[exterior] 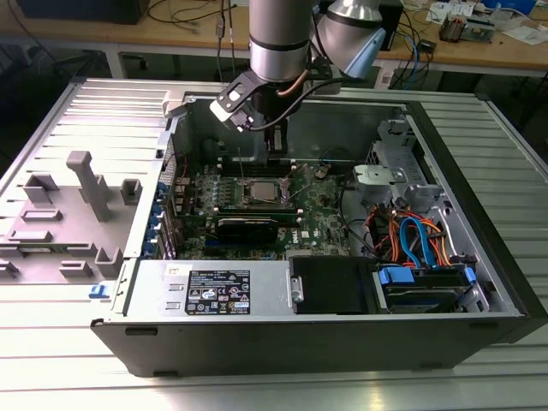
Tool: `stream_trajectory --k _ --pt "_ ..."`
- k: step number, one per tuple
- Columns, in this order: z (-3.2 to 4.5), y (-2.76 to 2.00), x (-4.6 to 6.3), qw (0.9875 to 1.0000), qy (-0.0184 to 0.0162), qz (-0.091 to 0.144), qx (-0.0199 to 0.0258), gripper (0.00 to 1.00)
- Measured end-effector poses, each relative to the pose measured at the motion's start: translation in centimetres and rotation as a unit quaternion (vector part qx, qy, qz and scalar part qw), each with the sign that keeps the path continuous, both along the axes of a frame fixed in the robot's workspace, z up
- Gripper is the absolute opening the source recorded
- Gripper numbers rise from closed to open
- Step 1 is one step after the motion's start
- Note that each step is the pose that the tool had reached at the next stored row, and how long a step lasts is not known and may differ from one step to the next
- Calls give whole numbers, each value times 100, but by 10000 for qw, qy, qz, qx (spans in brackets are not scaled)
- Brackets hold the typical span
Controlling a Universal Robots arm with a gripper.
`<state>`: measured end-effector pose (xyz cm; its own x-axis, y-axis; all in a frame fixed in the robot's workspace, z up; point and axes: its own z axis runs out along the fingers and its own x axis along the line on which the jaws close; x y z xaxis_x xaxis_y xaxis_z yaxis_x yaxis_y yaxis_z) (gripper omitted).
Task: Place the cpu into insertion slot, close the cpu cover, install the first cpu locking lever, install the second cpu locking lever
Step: 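Close the cpu cover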
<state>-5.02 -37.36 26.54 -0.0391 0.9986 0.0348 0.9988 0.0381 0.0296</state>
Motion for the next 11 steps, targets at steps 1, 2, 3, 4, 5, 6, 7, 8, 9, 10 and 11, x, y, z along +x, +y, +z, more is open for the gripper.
stream_trajectory --k 1,2,3,4,5,6,7,8,9,10,11 --pt "0 0 16 10000 0 0 0 11" --pt "1 0 30 10000 0 1 0 11" --pt "1 0 38 10000 0 1 0 11" --pt "0 0 47 10000 0 1 0 11" --pt "1 0 55 10000 0 0 0 11" --pt "1 0 55 10000 0 0 0 11" --pt "1 0 56 10000 0 0 0 11" --pt "1 0 57 10000 0 0 0 11" --pt "1 0 57 10000 0 0 0 11" --pt "1 0 57 10000 0 0 0 11" --pt "1 0 58 10000 0 0 0 11"
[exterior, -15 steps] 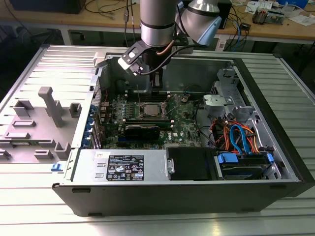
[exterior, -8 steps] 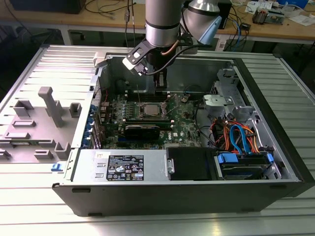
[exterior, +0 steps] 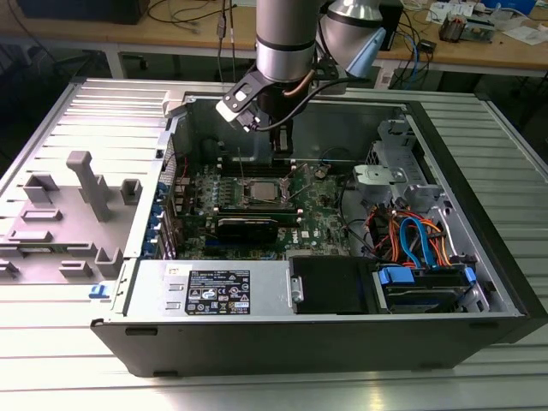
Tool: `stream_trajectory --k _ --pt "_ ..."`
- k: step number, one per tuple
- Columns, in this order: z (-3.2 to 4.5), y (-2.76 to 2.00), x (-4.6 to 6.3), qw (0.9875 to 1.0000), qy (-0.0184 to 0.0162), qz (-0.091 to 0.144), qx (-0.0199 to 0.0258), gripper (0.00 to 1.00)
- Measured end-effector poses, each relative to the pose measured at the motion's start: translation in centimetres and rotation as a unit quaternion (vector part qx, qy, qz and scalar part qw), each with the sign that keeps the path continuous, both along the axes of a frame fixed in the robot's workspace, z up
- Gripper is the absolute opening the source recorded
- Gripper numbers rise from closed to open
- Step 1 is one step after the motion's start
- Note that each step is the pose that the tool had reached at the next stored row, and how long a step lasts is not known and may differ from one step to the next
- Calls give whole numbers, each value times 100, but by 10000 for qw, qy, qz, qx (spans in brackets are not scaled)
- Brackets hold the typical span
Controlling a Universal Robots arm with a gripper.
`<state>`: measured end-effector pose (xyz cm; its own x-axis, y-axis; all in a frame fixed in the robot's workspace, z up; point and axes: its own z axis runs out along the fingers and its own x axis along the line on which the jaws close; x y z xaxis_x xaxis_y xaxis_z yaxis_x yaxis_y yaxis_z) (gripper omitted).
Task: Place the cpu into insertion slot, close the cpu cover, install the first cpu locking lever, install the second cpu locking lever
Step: 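Close the cpu cover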
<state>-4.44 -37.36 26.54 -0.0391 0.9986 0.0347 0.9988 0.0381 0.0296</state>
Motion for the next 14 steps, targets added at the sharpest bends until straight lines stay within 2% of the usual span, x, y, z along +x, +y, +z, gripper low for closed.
stream_trajectory --k 4,7,9,12,14 --pt "15 1 1 10000 0 0 0 11" --pt "77 0 1 10000 0 0 0 11" --pt "147 0 1 10000 0 0 -1 11" --pt "150 0 1 10000 0 0 1 11" --pt "150 0 5 10000 0 1 18 11"
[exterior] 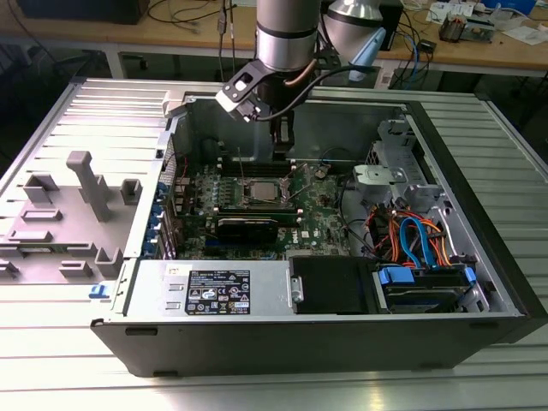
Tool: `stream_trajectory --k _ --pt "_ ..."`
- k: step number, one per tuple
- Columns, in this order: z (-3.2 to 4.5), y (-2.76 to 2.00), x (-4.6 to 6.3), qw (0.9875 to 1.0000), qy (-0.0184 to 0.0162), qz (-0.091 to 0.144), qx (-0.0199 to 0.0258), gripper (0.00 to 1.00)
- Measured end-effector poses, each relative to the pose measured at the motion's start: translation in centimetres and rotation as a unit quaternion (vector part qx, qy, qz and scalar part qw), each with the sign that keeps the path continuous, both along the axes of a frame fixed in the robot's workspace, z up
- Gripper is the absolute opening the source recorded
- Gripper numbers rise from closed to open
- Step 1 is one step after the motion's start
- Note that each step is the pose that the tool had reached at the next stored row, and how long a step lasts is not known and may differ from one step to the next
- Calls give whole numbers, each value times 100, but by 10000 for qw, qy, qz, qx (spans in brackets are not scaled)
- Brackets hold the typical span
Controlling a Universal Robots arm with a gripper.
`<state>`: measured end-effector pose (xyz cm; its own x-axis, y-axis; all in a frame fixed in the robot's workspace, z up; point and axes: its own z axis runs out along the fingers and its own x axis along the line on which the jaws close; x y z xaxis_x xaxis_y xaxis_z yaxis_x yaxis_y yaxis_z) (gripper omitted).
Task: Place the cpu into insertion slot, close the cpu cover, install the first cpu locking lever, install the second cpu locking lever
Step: 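Close the cpu cover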
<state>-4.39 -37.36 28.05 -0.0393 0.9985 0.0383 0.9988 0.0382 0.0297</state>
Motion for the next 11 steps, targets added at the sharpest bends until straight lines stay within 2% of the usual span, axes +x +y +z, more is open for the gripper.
stream_trajectory --k 7,11 --pt "-1 3 129 10000 0 -1 1 11" --pt "-1 6 159 10000 0 -1 2 11"
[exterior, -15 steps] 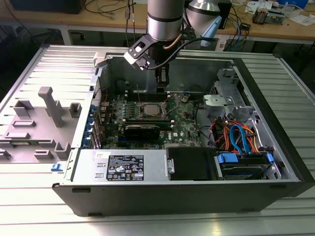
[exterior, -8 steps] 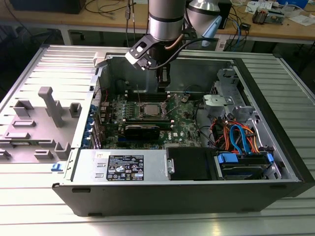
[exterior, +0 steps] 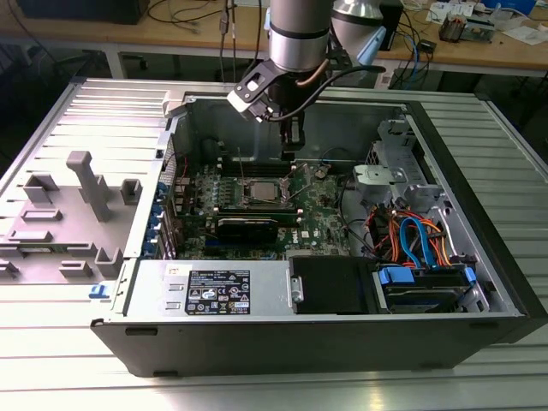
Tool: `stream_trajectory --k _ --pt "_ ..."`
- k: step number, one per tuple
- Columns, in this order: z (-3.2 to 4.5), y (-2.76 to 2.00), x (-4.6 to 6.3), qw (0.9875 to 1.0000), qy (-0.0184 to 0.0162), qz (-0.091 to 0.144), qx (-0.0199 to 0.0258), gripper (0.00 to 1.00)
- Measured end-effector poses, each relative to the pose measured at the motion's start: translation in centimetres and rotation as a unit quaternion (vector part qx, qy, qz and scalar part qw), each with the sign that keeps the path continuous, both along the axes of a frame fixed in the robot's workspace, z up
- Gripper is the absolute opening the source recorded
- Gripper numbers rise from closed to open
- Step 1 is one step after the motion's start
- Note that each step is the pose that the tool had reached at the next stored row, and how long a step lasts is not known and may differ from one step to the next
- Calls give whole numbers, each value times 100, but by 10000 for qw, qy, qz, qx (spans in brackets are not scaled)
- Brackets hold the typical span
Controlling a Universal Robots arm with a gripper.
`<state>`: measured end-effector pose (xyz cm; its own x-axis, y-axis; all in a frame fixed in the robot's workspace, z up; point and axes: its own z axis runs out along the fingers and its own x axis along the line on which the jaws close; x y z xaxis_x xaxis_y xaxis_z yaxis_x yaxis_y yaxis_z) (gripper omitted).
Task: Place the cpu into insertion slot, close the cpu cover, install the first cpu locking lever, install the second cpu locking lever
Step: 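Close the cpu cover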
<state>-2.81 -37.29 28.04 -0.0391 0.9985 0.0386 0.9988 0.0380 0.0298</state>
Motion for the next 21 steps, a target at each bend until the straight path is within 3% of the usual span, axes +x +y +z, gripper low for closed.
stream_trajectory --k 21 --pt "-3 12 204 10000 0 0 1 11"
